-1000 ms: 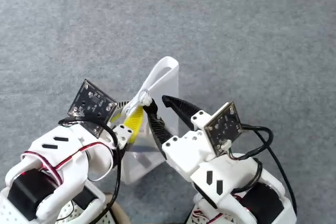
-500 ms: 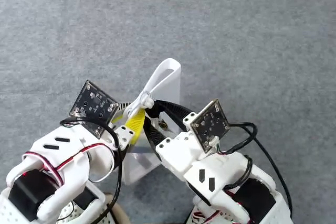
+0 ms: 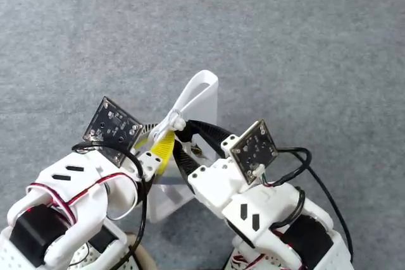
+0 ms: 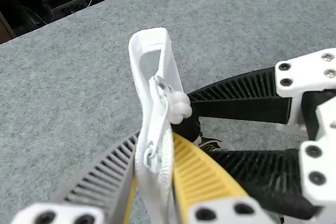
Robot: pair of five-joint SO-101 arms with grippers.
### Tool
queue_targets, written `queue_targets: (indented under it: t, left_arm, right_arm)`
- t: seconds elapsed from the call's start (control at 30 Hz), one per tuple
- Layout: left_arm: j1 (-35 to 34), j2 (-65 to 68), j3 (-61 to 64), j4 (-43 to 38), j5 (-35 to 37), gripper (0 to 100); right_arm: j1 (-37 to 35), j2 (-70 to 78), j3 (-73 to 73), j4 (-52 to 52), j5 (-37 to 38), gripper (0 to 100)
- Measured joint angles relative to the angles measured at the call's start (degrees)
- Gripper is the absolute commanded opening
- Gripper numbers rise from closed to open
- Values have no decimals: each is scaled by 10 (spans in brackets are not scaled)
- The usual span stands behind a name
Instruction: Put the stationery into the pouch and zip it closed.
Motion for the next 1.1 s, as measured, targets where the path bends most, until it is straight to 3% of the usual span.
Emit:
queue_targets:
  t: [0.6, 1.1]
  left_arm:
    - [0, 0, -1, 0, 0, 28]
    - [0, 0, -1, 0, 0, 28]
  right_arm:
    - [0, -42, -30, 31, -1, 155]
    - [1, -42, 2, -10, -1, 155]
